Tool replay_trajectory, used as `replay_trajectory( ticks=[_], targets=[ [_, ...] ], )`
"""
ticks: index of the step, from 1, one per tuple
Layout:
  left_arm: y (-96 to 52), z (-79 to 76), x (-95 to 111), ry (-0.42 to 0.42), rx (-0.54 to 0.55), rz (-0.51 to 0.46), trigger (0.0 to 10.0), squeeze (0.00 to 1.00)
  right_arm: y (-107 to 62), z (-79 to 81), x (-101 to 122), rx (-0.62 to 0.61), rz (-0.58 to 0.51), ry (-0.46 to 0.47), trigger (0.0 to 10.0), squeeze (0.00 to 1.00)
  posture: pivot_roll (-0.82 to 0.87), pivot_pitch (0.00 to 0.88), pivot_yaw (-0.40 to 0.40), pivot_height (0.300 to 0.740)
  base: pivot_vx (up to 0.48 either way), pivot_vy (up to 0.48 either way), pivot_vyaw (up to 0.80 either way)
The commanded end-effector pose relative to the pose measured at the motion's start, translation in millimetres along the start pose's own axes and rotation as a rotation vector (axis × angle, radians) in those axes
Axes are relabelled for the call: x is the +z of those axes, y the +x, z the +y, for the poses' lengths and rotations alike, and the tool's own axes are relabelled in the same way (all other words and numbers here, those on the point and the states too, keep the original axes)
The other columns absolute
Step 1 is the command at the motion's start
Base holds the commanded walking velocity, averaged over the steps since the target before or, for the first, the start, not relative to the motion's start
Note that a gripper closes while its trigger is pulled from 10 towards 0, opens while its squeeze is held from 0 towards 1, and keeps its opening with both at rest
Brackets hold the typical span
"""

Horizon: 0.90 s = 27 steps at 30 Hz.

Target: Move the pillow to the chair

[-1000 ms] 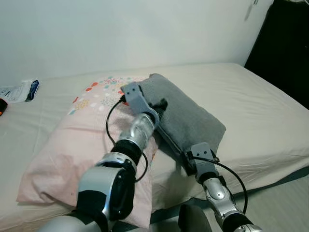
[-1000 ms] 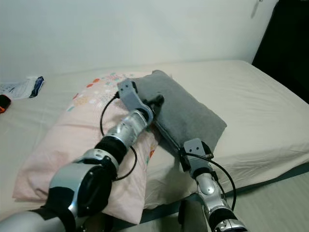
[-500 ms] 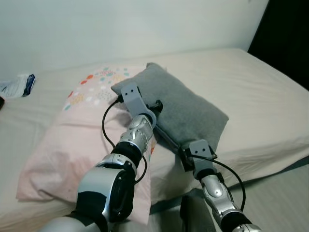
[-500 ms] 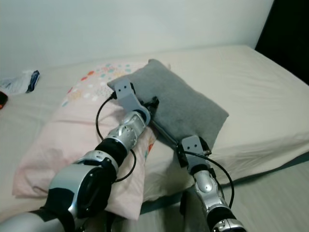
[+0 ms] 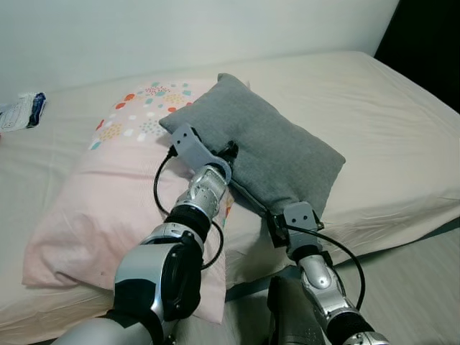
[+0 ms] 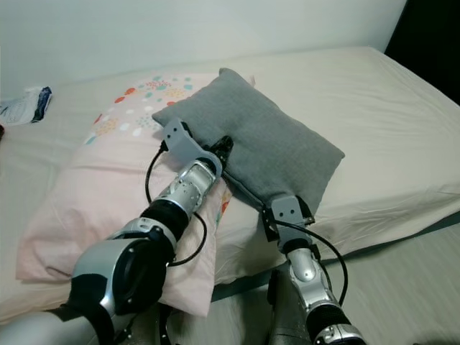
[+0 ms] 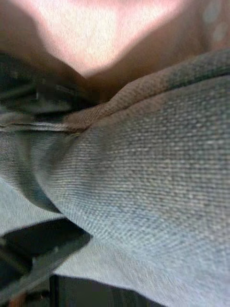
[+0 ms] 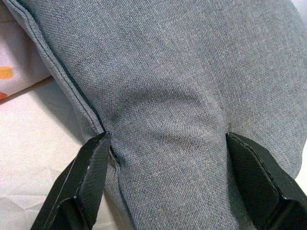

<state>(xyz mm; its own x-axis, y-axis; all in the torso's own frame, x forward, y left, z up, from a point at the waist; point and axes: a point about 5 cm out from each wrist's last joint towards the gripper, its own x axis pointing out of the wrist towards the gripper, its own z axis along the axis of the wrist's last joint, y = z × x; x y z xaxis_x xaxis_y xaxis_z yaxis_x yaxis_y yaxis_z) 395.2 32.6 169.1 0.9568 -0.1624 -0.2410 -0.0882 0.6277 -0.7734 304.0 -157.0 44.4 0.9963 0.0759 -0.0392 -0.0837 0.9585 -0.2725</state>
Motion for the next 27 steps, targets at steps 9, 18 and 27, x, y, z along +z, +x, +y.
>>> replay_trajectory(
  ticks=[9,18,27],
  targets=[
    [-3.6,-11.2,-22,-0.046,-0.04,0.034,0.0,0.0,-9.8,2.1,-18,-0.005,0.104,0.017,10.0,0.0,0.04,0.21,0.015,0.558,0.0,0.0,0.0],
    [-3.1,-23.1,-12,-0.096,-0.134,-0.004,0.0,0.0,-7.1,4.8,-15,0.018,0.087,-0.006,10.0,0.0,0.04,0.145,-0.007,0.558,0.0,0.0,0.0],
    [-8.6,-67.0,55,-0.109,-0.372,-0.105,0.0,0.0,-12.2,4.9,-20,0.05,0.091,0.041,10.0,0.0,0.04,0.0,-0.049,0.558,0.0,0.0,0.0]
  ],
)
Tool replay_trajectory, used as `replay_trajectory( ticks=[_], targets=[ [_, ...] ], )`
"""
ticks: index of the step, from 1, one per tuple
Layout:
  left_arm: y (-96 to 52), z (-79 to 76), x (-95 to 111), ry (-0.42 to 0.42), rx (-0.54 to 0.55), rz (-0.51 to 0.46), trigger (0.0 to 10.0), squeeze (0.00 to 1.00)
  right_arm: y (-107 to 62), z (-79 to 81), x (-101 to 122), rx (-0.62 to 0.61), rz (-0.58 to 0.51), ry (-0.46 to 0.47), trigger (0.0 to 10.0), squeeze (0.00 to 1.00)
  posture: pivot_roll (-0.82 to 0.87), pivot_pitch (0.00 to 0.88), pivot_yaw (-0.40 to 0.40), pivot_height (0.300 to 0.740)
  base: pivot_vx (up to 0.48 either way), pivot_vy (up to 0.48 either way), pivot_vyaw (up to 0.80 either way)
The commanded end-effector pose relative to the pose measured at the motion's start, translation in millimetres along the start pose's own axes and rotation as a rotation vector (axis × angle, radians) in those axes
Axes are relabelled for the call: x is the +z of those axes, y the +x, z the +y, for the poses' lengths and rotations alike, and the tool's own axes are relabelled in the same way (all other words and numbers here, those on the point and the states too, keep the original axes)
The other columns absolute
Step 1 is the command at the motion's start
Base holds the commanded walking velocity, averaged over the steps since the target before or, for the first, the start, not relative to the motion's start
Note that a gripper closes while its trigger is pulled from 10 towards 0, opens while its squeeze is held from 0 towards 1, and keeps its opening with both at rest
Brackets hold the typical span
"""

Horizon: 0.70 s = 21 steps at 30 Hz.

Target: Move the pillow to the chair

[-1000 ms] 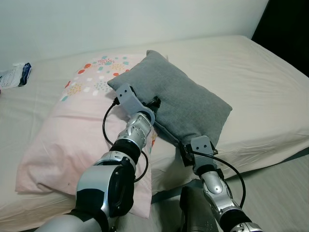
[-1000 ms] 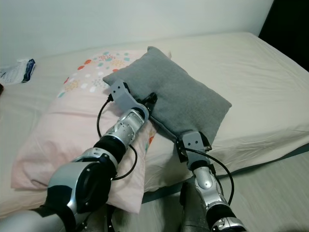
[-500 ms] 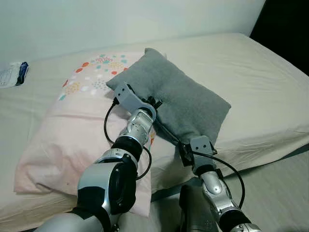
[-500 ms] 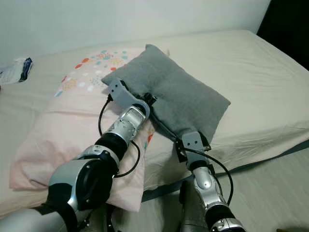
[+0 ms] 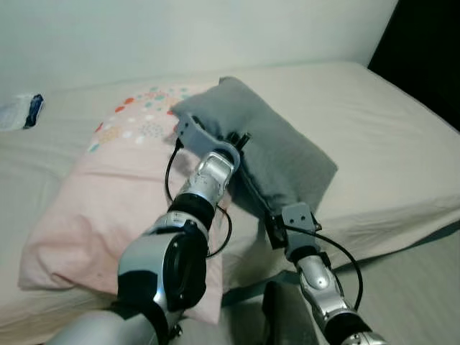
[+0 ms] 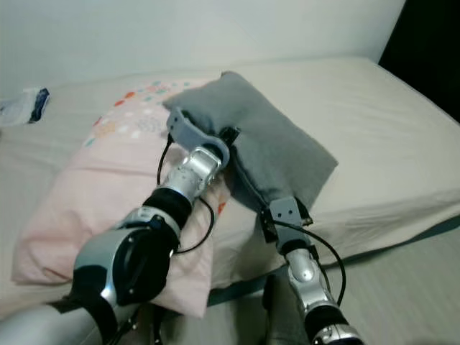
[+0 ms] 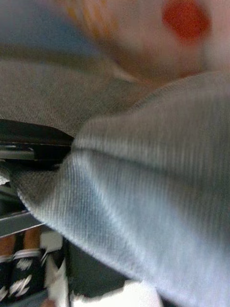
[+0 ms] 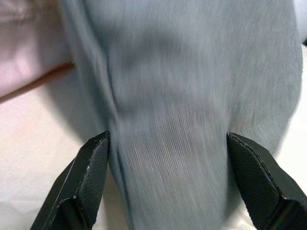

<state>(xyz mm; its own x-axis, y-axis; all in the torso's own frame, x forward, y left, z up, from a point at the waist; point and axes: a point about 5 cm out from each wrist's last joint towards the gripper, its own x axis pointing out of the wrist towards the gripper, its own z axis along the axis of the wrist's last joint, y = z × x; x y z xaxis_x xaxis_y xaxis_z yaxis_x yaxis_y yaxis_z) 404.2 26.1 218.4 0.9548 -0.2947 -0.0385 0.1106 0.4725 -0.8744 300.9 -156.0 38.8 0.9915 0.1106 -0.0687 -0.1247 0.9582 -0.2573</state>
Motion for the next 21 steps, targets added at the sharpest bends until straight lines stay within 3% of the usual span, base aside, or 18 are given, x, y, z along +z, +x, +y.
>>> replay_trajectory(
  ticks=[1,2,4,5,6,8,10,11,14,16,18,19,20,21],
  targets=[
    [0.1,-28.3,26,0.026,-0.136,-0.092,0.0,0.0,-9.1,2.4,-16,0.008,0.071,0.029,10.0,0.0,0.04,0.0,-0.049,0.558,0.0,0.0,0.0],
    [-2.1,-28.2,35,0.058,-0.15,-0.116,0.0,0.0,-9.2,1.9,-16,0.014,0.071,0.035,10.0,0.0,0.04,0.0,-0.053,0.558,0.0,0.0,0.0],
    [-2.1,-28.2,35,0.058,-0.15,-0.116,0.0,0.0,-9.2,1.9,-16,0.014,0.071,0.035,10.0,0.0,0.04,0.0,-0.053,0.558,0.0,0.0,0.0],
    [-5.9,-22.7,49,0.09,-0.143,-0.153,0.0,0.0,-8.4,0.4,-15,0.018,0.07,0.038,10.0,0.0,0.04,0.0,-0.058,0.558,0.0,0.0,0.0],
    [-12.8,-6.3,67,0.11,-0.083,-0.217,0.0,0.0,-6.5,-2.9,-14,0.018,0.067,0.036,10.0,0.0,0.04,0.0,-0.071,0.558,0.0,0.0,0.0],
    [-12.8,-6.3,67,0.11,-0.083,-0.217,0.0,0.0,-6.5,-2.9,-14,0.018,0.067,0.036,10.0,0.0,0.04,0.0,-0.071,0.558,0.0,0.0,0.0],
    [-35.3,26.8,107,0.079,0.036,-0.382,0.0,0.0,-3.0,-8.3,-10,0.02,0.057,0.031,10.0,0.0,0.05,0.0,-0.084,0.558,0.0,0.0,0.0],
    [-43.6,35.9,118,0.066,0.071,-0.436,0.0,0.0,-2.2,-9.5,-9,0.02,0.054,0.03,10.0,0.0,0.05,0.0,-0.084,0.558,0.0,0.0,0.0],
    [-51.3,44.4,127,0.033,0.107,-0.486,0.0,0.0,-1.8,-9.8,-9,0.023,0.052,0.032,10.0,0.0,0.05,0.0,-0.093,0.558,0.0,0.0,0.0],
    [-74.0,71.5,148,0.025,0.231,-0.617,0.0,0.0,-1.4,-7.7,-7,0.033,0.044,0.039,10.0,0.0,0.05,0.0,-0.088,0.558,0.0,0.0,0.0],
    [-74.0,71.5,148,0.025,0.231,-0.617,0.0,0.0,-1.4,-7.7,-7,0.033,0.044,0.039,10.0,0.0,0.05,0.0,-0.088,0.558,0.0,0.0,0.0],
    [-87.4,88.2,154,0.069,0.295,-0.651,0.0,0.0,-1.0,-6.7,-7,0.033,0.041,0.059,10.0,0.0,0.05,0.0,-0.087,0.558,0.0,0.0,0.0],
    [-87.4,88.2,154,0.069,0.295,-0.651,0.0,0.0,-1.0,-6.7,-7,0.033,0.041,0.059,10.0,0.0,0.05,0.0,-0.087,0.558,0.0,0.0,0.0],
    [-100.9,104.5,156,0.131,0.338,-0.637,0.0,0.0,-0.2,-6.4,-5,0.032,0.035,0.088,10.0,0.0,0.05,0.0,-0.085,0.558,0.0,0.0,0.0]
  ],
)
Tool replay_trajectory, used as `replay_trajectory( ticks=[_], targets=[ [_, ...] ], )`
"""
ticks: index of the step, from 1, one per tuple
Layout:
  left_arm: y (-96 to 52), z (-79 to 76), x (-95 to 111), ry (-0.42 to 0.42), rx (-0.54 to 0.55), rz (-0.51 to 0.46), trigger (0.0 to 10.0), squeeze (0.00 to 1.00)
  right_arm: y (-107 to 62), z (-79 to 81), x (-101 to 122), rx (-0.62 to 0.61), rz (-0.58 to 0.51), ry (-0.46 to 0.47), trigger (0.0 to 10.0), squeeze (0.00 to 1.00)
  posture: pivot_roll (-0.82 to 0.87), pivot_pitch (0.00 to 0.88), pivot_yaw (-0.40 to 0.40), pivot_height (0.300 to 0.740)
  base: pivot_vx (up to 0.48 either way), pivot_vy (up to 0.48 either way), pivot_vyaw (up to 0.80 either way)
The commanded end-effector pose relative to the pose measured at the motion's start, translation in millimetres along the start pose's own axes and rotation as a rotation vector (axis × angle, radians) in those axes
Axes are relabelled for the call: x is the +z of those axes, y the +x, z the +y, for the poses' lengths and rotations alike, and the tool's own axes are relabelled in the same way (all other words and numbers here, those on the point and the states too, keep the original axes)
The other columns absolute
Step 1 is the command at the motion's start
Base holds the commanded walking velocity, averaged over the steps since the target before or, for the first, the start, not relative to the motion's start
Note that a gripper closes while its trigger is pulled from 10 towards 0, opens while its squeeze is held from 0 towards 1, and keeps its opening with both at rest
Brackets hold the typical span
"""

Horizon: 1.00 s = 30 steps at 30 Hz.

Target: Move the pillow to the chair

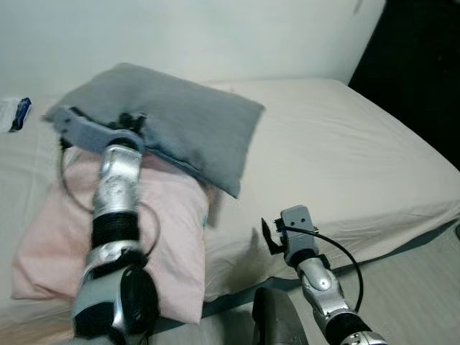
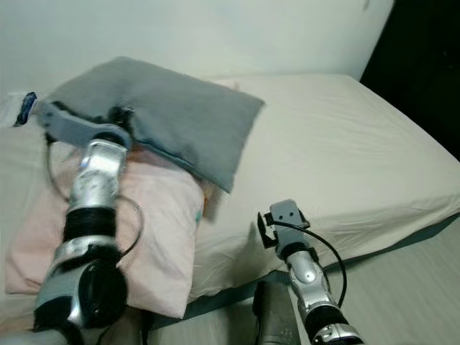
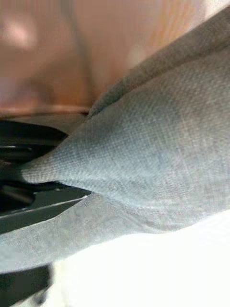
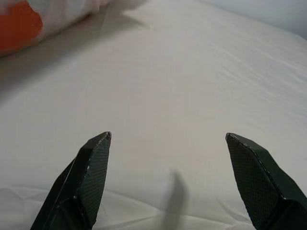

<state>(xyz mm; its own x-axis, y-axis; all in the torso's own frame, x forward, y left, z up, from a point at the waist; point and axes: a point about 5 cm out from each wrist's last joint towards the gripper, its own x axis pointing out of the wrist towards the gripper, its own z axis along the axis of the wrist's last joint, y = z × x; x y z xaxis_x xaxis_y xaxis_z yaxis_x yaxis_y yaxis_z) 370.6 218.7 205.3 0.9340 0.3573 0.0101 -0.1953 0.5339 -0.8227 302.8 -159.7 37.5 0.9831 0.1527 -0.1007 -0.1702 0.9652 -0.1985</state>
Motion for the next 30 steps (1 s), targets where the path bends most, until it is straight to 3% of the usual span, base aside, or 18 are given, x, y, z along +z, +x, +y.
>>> replay_trajectory(
  ticks=[1,2,3,5,6,8,10,11,14,15,17,18,20,21,22,23,29,30],
  targets=[
    [-11.7,29.9,16,0.156,0.001,0.007,0.0,0.0,-0.9,-3.6,-2,-0.023,0.009,0.088,10.0,0.0,0.06,0.0,-0.088,0.558,0.0,0.0,0.0],
    [-11.7,29.9,16,0.156,0.001,0.007,0.0,0.0,-0.9,-3.6,-2,-0.023,0.009,0.088,10.0,0.0,0.06,0.0,-0.088,0.558,0.0,0.0,0.0],
    [-21.2,46.5,13,0.242,-0.016,0.081,0.0,0.0,0.1,-4.8,-1,-0.037,0.009,0.153,10.0,0.0,0.06,0.0,-0.088,0.558,0.0,0.0,0.0],
    [-21.2,46.5,13,0.242,-0.016,0.081,0.0,0.0,0.1,-4.8,-1,-0.037,0.009,0.153,10.0,0.0,0.06,0.0,-0.088,0.558,0.0,0.0,0.0],
    [-39.3,70.4,0,0.402,-0.04,0.217,0.0,0.0,5.8,-7.0,2,-0.039,0.01,0.378,10.0,0.0,0.08,0.0,-0.097,0.558,0.0,0.0,0.0],
    [-39.3,70.4,0,0.402,-0.04,0.217,0.0,0.0,5.8,-7.0,2,-0.039,0.01,0.378,10.0,0.0,0.08,0.0,-0.097,0.558,0.0,0.0,0.0],
    [-53.3,79.8,-23,0.522,-0.093,0.343,0.0,0.0,14.9,-9.9,13,-0.011,-0.028,0.544,10.0,0.0,0.08,0.0,-0.095,0.558,0.0,0.0,0.0],
    [-53.3,79.8,-23,0.522,-0.093,0.343,0.0,0.0,14.9,-9.9,13,-0.011,-0.028,0.544,10.0,0.0,0.08,0.0,-0.095,0.558,0.0,0.0,0.0],
    [-63.7,85.2,-44,0.573,-0.14,0.462,0.0,0.0,20.9,-14.6,21,-0.016,-0.054,0.575,10.0,0.0,0.08,0.0,-0.093,0.558,0.0,0.0,0.0],
    [-72.0,89.3,-59,0.618,-0.18,0.554,0.0,0.0,23.9,-19.3,25,-0.043,-0.065,0.568,10.0,0.0,0.08,0.0,-0.087,0.558,0.0,0.0,0.0],
    [-72.0,89.3,-59,0.618,-0.18,0.554,0.0,0.0,23.9,-19.3,25,-0.043,-0.065,0.568,10.0,0.0,0.08,0.0,-0.087,0.558,0.0,0.0,0.0],
    [-82.9,93.0,-77,0.668,-0.236,0.658,0.0,0.0,27.8,-24.1,30,-0.078,-0.074,0.56,10.0,0.0,0.08,0.0,-0.084,0.558,0.0,0.0,0.0],
    [-82.9,93.0,-77,0.668,-0.236,0.658,0.0,0.0,27.8,-24.1,30,-0.078,-0.074,0.56,10.0,0.0,0.08,0.0,-0.084,0.558,0.0,0.0,0.0],
    [-93.4,95.3,-92,0.72,-0.28,0.742,0.0,0.0,32.0,-27.1,35,-0.095,-0.081,0.551,10.0,0.0,0.08,0.0,-0.082,0.558,0.0,0.0,0.0],
    [-93.4,95.3,-92,0.72,-0.28,0.742,0.0,0.0,32.0,-27.1,35,-0.095,-0.081,0.551,10.0,0.0,0.08,0.0,-0.082,0.558,0.0,0.0,0.0],
    [-100.8,88.8,-107,0.736,-0.319,0.795,0.0,0.0,37.3,-29.7,42,-0.09,-0.093,0.529,10.0,0.0,0.1,0.001,-0.075,0.558,0.0,0.0,0.0],
    [-97.4,79.4,-107,0.731,-0.331,0.785,0.0,0.0,39.6,-32.9,46,-0.075,-0.103,0.527,10.0,0.0,0.11,0.021,-0.071,0.558,0.0,0.0,0.0],
    [-90.4,75.0,-102,0.756,-0.344,0.766,0.0,0.0,43.3,-32.6,50,-0.017,-0.11,0.608,10.0,0.0,0.13,0.035,-0.066,0.558,0.0,0.0,0.0]
  ],
)
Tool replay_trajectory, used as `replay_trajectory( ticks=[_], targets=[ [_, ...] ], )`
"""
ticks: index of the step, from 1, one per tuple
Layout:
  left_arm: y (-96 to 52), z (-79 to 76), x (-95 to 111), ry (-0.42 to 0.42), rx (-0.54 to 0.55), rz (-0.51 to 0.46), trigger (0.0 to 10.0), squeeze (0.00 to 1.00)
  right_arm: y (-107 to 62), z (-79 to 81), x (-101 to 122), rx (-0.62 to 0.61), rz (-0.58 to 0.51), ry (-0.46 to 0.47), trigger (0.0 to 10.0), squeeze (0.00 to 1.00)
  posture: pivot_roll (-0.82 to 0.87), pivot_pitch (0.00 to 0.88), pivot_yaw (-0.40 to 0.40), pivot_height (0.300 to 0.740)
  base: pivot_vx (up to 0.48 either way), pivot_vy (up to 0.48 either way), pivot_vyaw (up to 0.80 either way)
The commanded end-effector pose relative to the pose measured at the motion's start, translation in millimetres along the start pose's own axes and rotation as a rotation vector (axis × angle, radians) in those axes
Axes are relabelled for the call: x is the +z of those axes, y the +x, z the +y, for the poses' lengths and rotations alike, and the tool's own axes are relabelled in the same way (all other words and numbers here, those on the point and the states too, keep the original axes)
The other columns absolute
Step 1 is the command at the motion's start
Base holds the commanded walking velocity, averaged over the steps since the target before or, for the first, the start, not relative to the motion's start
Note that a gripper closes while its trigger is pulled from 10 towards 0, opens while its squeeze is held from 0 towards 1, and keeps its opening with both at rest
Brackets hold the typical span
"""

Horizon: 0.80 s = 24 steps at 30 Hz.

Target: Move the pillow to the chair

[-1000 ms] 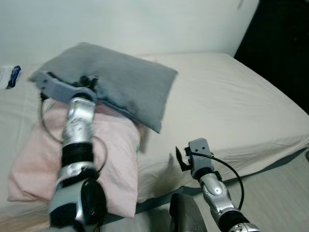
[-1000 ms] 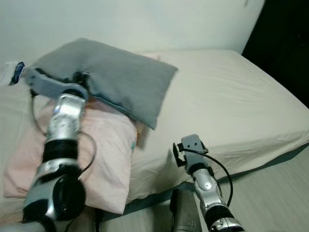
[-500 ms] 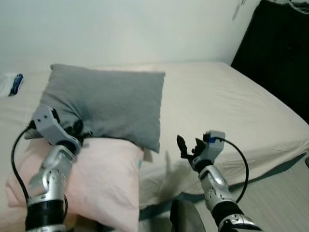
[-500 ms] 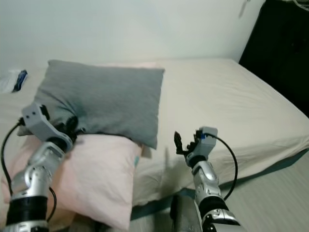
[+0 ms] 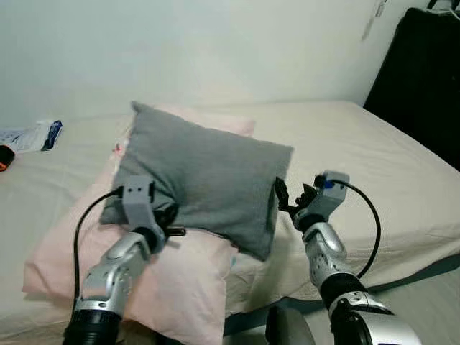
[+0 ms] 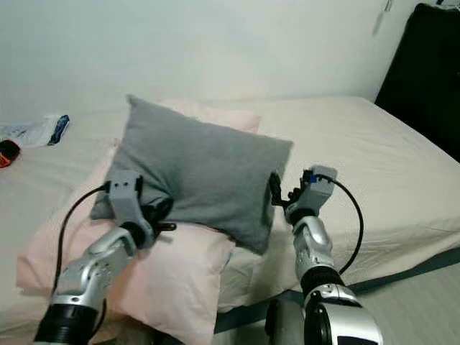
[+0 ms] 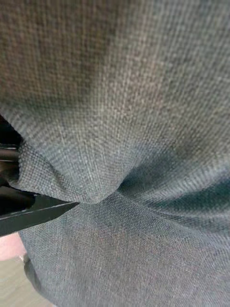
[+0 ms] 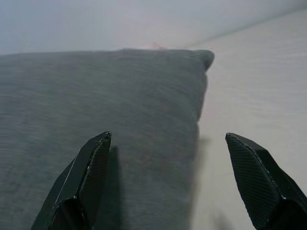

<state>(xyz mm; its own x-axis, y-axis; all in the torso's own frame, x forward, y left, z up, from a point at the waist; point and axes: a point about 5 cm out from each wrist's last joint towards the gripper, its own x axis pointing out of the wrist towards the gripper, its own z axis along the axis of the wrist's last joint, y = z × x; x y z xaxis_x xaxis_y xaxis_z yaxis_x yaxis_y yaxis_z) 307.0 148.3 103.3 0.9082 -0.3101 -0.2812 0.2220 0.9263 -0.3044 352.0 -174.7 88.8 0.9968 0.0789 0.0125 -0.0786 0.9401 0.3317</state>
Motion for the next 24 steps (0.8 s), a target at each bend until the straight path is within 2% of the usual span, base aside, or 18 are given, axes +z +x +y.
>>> replay_trajectory(
  ticks=[1,2,3,5,9,11,13,14,15,16,17,18,20,21,22,23,24],
  targets=[
    [0.6,4.6,-19,0.016,0.01,0.124,0.0,0.0,2.3,0.6,0,0.041,0.024,0.069,10.0,0.0,0.13,0.035,-0.066,0.558,0.0,0.0,0.0],
    [0.6,4.6,-19,0.016,0.01,0.124,0.0,0.0,2.3,0.6,0,0.041,0.024,0.069,10.0,0.0,0.13,0.035,-0.066,0.558,0.0,0.0,0.0],
    [2.1,7.3,-13,0.03,0.016,0.113,0.0,0.0,4.3,3.6,0,0.084,0.036,0.125,10.0,0.0,0.14,0.038,-0.066,0.558,0.0,0.0,0.0],
    [3.4,9.9,-7,0.039,0.019,0.104,0.0,0.0,5.5,5.1,0,0.111,0.048,0.144,10.0,0.0,0.15,0.04,-0.067,0.558,0.0,0.0,0.0],
    [5.6,17.4,1,0.083,0.039,0.091,0.0,0.0,6.4,1.2,2,0.083,0.06,0.107,10.0,0.0,0.15,0.037,-0.073,0.558,0.0,0.0,0.0],
    [5.5,30.0,8,0.087,0.084,0.089,0.0,0.0,6.5,-5.5,5,0.018,0.042,0.073,10.0,0.0,0.15,0.037,-0.072,0.558,0.0,0.0,0.0],
    [5.5,30.0,8,0.087,0.084,0.089,0.0,0.0,6.5,-5.5,5,0.018,0.042,0.073,10.0,0.0,0.15,0.037,-0.072,0.558,0.0,0.0,0.0],
    [4.5,37.1,11,0.107,0.105,0.096,0.0,0.0,6.1,-7.3,6,0.001,0.036,0.065,10.0,0.0,0.14,0.037,-0.071,0.558,0.0,0.0,0.0],
    [4.5,37.1,11,0.107,0.105,0.096,0.0,0.0,6.1,-7.3,6,0.001,0.036,0.065,10.0,0.0,0.14,0.037,-0.071,0.558,0.0,0.0,0.0],
    [2.6,51.4,18,0.136,0.17,0.097,0.0,0.0,4.7,-9.0,5,-0.008,0.037,0.05,10.0,0.0,0.14,0.033,-0.067,0.558,0.0,0.0,0.0],
    [2.6,51.4,18,0.136,0.17,0.097,0.0,0.0,4.7,-9.0,5,-0.008,0.037,0.05,10.0,0.0,0.14,0.033,-0.067,0.558,0.0,0.0,0.0],
    [-0.2,68.2,28,0.175,0.267,0.083,0.0,0.0,3.3,-9.8,3,-0.008,0.037,0.039,10.0,0.0,0.14,0.03,-0.067,0.558,0.0,0.0,0.0],
    [-0.2,68.2,28,0.175,0.267,0.083,0.0,0.0,3.3,-9.8,3,-0.008,0.037,0.039,10.0,0.0,0.14,0.03,-0.067,0.558,0.0,0.0,0.0],
    [-3.9,82.6,45,0.188,0.349,0.046,0.0,0.0,2.3,-10.4,3,-0.007,0.034,0.034,10.0,0.0,0.14,0.023,-0.066,0.558,0.0,0.0,0.0],
    [-7.4,90.8,62,0.181,0.388,0.013,0.0,0.0,1.8,-10.9,3,-0.002,0.031,0.035,10.0,0.0,0.14,0.021,-0.065,0.558,0.0,0.0,0.0],
    [-7.4,90.8,62,0.181,0.388,0.013,0.0,0.0,1.8,-10.9,3,-0.002,0.031,0.035,10.0,0.0,0.14,0.021,-0.065,0.558,0.0,0.0,0.0],
    [-13.5,86.1,90,0.199,0.273,-0.006,0.0,0.0,1.3,-10.6,3,0.01,0.026,0.04,10.0,0.0,0.14,0.013,-0.061,0.558,0.0,0.0,0.0]
  ],
)
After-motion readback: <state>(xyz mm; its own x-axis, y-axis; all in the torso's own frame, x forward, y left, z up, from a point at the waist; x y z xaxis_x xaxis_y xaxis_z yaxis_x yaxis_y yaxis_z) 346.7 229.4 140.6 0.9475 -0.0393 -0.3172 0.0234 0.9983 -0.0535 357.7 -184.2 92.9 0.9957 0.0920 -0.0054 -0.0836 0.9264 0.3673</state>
